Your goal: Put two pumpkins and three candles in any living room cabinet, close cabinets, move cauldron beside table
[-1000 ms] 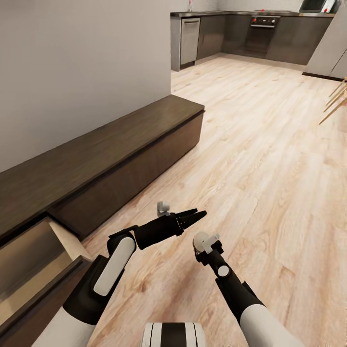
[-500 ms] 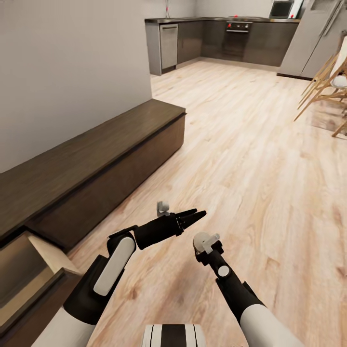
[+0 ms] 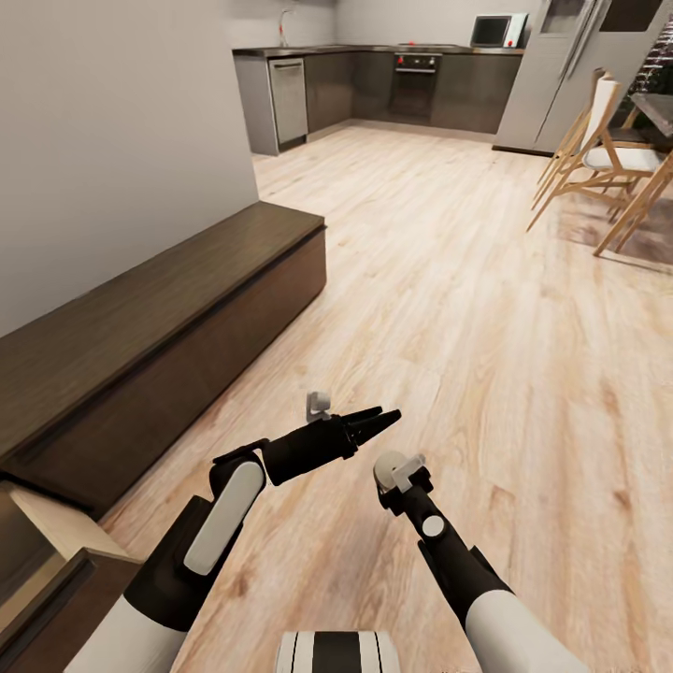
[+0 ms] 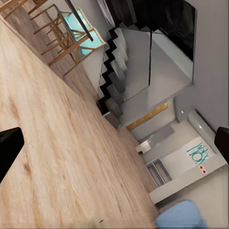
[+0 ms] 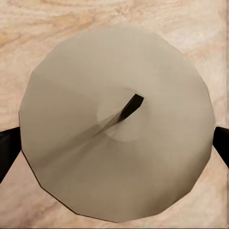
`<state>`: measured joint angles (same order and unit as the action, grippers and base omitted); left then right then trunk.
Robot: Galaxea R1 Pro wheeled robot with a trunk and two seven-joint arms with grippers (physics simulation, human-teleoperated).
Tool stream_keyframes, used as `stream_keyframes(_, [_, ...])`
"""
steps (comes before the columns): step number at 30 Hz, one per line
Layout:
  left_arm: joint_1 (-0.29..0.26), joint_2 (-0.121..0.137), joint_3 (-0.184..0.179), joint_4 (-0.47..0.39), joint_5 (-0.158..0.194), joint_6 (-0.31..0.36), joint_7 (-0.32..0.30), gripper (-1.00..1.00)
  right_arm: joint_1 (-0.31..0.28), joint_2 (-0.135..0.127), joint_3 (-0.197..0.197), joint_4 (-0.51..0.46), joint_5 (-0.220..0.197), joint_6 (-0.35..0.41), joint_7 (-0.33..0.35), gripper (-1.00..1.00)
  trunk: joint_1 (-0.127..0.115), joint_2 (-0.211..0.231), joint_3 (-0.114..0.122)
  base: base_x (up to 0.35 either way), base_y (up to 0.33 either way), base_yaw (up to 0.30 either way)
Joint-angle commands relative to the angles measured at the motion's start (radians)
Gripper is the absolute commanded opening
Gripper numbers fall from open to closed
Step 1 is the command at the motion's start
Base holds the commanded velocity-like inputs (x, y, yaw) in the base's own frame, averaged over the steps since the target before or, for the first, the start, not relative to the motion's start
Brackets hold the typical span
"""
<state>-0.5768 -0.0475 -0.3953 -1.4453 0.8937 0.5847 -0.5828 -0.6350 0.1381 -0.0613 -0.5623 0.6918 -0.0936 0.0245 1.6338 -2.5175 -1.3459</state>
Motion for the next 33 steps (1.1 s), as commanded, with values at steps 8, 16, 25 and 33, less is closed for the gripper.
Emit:
stream_keyframes(8, [0.0, 0.092, 0.191, 0.002, 0.013, 0.016, -0.031, 1.0, 0.001, -0.002, -0.005, -0.01, -0.004, 0.012, -0.017, -1.0, 0.0, 0.0, 0.005, 0.019, 0.0, -0.092])
stream_keyframes(16, [0.0, 0.088, 0.186, 0.005, 0.014, 0.017, -0.032, 1.0, 0.016, 0.0, -0.01, -0.126, -0.011, 0.085, -0.074, -1.0, 0.0, 0.0, 0.014, 0.118, 0.0, -0.224])
stream_keyframes(25, [0.0, 0.088, 0.187, 0.006, 0.015, 0.015, -0.03, 1.0, 0.017, -0.008, -0.009, -0.111, -0.172, 0.1, -0.075, -1.0, 0.0, 0.0, 0.023, 0.115, 0.0, -0.254])
stream_keyframes(33, [0.0, 0.082, 0.187, 0.007, 0.007, 0.015, -0.026, 1.0, 0.017, -0.009, -0.009, -0.116, -0.181, 0.1, -0.077, -1.0, 0.0, 0.0, 0.03, 0.082, 0.0, -0.26])
